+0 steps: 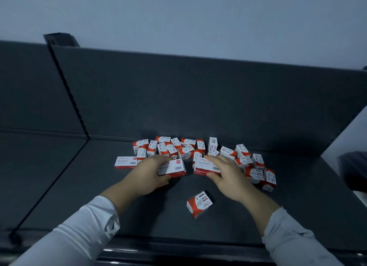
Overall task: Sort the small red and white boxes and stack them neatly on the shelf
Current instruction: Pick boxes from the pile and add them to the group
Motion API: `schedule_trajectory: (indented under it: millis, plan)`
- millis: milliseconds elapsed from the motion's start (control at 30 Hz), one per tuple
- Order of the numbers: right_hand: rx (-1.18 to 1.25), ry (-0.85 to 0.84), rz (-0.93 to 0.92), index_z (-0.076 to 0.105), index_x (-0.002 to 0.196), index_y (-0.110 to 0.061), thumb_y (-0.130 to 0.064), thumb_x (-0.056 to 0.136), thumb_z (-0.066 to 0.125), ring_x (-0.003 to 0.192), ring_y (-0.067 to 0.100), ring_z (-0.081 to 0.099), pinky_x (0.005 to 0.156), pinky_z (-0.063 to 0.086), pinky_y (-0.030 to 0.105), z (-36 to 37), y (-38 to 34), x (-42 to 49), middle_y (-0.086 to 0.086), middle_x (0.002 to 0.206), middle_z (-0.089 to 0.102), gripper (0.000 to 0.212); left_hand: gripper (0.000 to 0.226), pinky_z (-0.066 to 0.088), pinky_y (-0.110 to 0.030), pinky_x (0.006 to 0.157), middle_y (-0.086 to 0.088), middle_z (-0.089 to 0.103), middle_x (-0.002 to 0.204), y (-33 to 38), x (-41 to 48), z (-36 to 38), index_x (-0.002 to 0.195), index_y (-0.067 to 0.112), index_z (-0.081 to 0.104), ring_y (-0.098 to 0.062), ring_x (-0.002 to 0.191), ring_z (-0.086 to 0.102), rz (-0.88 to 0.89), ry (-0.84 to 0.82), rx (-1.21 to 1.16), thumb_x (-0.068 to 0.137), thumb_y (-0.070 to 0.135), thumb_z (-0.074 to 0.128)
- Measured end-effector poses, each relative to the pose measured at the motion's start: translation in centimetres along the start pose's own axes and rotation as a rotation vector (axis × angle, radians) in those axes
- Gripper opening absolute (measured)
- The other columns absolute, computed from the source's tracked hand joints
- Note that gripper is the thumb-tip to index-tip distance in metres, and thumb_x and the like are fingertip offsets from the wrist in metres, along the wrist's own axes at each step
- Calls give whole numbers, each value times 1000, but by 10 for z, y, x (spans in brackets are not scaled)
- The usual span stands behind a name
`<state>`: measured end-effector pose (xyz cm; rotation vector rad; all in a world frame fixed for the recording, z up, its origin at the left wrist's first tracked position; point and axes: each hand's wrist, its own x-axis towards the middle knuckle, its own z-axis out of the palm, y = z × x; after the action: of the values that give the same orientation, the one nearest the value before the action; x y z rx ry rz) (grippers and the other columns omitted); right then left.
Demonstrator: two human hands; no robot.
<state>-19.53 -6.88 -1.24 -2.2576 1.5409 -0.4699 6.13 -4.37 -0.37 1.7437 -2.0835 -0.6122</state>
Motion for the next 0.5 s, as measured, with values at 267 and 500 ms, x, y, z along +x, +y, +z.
schedule_trajectory:
  millis: [267,500]
  plan:
    - [76,-96,-143,31,150,-30,-25,100,53,136,8,33,112,33,29,12,-55,18,-13,146,36,55,49,43,-27,96,7,59,125,-28,-32,-28,132,22,55,-13,113,55,-144,118,4,86,29,70]
    - [60,-153,-253,29,151,-32,-27,101,51,135,7,32,106,31,23,30,-112,28,-14,145,35,54,43,49,-35,93,9,65,113,-58,-73,-59,120,27,63,-11,103,62,-193,192,-8,79,28,73]
